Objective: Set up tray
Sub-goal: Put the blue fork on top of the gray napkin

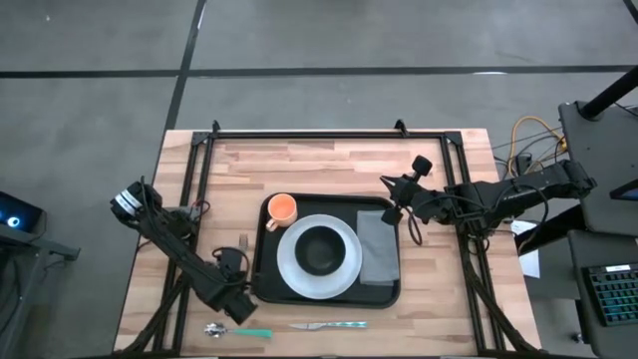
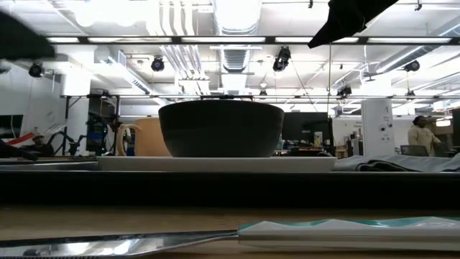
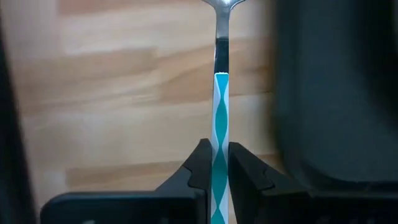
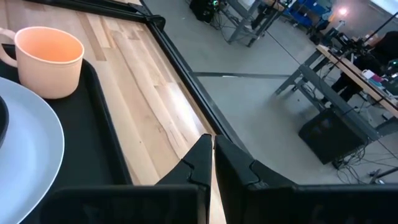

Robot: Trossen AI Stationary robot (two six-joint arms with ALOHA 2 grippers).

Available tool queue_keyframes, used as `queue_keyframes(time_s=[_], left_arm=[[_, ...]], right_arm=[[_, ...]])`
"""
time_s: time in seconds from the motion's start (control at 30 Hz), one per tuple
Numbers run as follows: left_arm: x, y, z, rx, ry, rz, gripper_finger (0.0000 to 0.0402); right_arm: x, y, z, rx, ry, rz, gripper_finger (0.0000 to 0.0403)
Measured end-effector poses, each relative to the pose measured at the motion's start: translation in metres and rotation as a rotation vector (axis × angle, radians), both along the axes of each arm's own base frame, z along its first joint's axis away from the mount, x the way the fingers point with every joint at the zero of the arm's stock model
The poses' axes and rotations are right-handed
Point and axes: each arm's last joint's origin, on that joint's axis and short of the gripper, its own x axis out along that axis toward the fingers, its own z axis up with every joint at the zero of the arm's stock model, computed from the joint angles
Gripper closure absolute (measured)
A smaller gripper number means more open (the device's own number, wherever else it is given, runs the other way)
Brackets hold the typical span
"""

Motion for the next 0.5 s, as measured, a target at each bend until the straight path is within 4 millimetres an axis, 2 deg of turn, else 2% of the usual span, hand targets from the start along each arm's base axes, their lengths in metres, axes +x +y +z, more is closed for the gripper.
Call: queue_keyframes(time_s=[0.23,0.5], left_arm=[[0.011,0.001,0.026,0.205,-0.174,-0.094,0.0389],[0.018,0.007,0.032,0.437,-0.321,-0.2,0.0389]], right_arm=[[0.0,0.0,0.001,0.068,-0.051,-0.002,0.0394],[0.007,0.009,0.012,0.308,-0.201,0.237,0.0394]])
